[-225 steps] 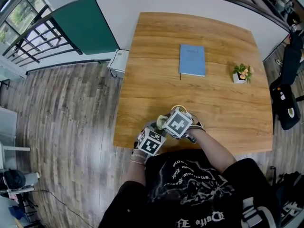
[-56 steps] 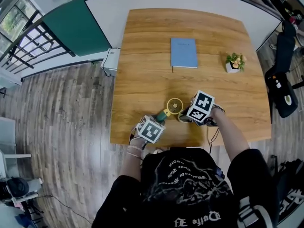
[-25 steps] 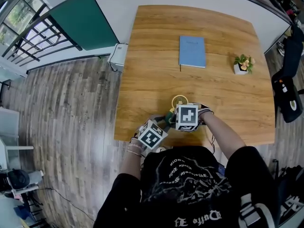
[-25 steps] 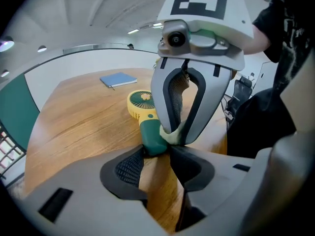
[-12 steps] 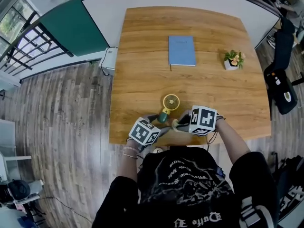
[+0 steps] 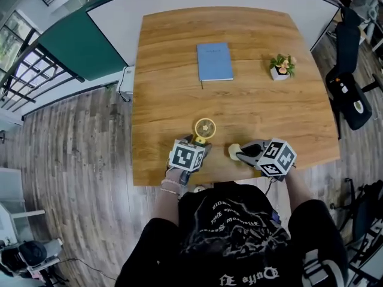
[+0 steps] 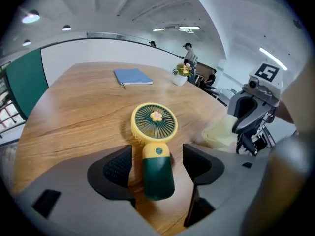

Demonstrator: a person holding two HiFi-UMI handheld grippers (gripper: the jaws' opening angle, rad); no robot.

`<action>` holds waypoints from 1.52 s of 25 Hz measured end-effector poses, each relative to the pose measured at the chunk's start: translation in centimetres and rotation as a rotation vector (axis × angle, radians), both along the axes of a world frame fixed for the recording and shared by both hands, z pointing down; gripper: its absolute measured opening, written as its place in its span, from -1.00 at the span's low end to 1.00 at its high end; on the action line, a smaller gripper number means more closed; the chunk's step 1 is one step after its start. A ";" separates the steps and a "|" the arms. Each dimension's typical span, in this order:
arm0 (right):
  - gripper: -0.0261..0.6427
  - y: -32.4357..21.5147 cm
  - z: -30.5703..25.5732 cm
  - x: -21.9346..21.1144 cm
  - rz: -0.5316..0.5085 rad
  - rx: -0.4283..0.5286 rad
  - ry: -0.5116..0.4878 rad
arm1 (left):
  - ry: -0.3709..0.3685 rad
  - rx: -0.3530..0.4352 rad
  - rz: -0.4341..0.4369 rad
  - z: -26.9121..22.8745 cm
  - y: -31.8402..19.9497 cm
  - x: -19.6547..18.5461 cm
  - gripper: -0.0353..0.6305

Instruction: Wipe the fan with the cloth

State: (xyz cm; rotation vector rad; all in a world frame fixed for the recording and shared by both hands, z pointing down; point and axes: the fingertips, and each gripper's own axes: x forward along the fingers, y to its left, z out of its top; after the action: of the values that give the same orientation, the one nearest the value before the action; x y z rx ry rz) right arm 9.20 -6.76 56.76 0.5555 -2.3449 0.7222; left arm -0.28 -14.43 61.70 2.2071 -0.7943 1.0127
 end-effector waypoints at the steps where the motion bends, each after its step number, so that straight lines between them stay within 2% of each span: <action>1: -0.83 -0.3 -0.1 0.4 0.042 0.007 -0.021 | 0.002 -0.020 -0.008 0.2 -0.1 0.4 0.13; 3: -0.83 -0.6 -0.1 1.1 0.117 0.016 -0.057 | -0.024 -0.036 -0.027 0.6 -0.4 0.7 0.13; 4: -0.83 -0.7 0.0 1.4 0.146 0.019 -0.068 | -0.062 -0.031 -0.028 0.8 -0.5 0.6 0.12; 5: -0.83 -0.7 0.1 1.8 0.170 0.023 -0.074 | -0.107 -0.017 -0.026 1.1 -0.5 0.4 0.08; 7: -0.83 -0.7 0.2 2.3 0.208 0.031 -0.079 | -0.164 0.044 -0.033 1.2 -1.3 0.2 -0.15; 9: -0.83 -0.8 0.2 2.6 0.236 0.039 -0.088 | -0.188 0.081 -0.047 1.1 -1.8 0.0 -0.28; 11: -0.83 -0.9 0.3 2.6 0.261 0.044 -0.099 | -0.195 0.046 -0.056 1.4 -1.7 -0.6 -0.29; 12: -0.83 -0.9 0.3 2.6 0.270 0.048 -0.101 | -0.166 0.015 -0.062 1.3 -1.7 -0.5 -0.29; 14: -0.83 -1.1 0.4 2.6 0.285 0.055 -0.101 | -0.060 -0.062 -0.113 1.0 -1.9 -0.2 -0.29; 17: -0.83 -1.5 -0.1 2.2 0.301 0.067 -0.120 | 0.156 -0.185 -0.265 0.1 -2.4 -0.2 -0.29; 19: -0.83 -1.8 -1.0 1.7 0.303 0.073 -0.152 | 0.338 -0.235 -0.353 -1.6 -2.8 0.3 -0.29; 22: -0.83 -2.2 -3.1 0.2 0.272 0.089 -0.229 | 0.677 -0.286 -0.427 -6.1 -3.7 2.1 -0.30; 23: -0.83 -2.2 -4.2 -0.7 0.248 0.099 -0.265 | 0.765 -0.291 -0.437 -7.5 -4.1 2.6 -0.30; 24: -0.83 -2.1 -5.4 -1.6 0.218 0.110 -0.302 | 0.822 -0.282 -0.443 -8.7 -4.4 2.8 -0.30; 27: -0.83 -1.2 -9.0 -4.7 0.088 0.121 -0.403 | 0.881 -0.208 -0.459 -10.8 -5.1 2.5 -0.30; 30: -0.83 -1.3 -10.3 -7.1 0.017 0.144 -0.407 | 0.980 -0.208 -0.481 -12.5 -4.7 2.8 -0.30; 32: -0.83 -2.1 -10.0 -7.8 0.038 0.154 -0.387 | 0.996 -0.193 -0.464 -13.3 -4.2 3.1 -0.30; 35: -0.83 -3.1 -9.2 -8.0 0.106 0.140 -0.357 | 0.968 -0.143 -0.427 -14.0 -3.6 2.9 -0.30; 38: -0.83 -3.7 -8.2 -7.2 0.185 0.112 -0.331 | 1.014 -0.133 -0.430 -15.2 -3.4 2.3 -0.30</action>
State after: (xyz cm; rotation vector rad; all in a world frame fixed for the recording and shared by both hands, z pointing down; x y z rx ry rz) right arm 1.95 -10.48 48.61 0.7598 -2.6783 0.8227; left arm 2.03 -17.80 46.54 1.9352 -0.6207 -0.2772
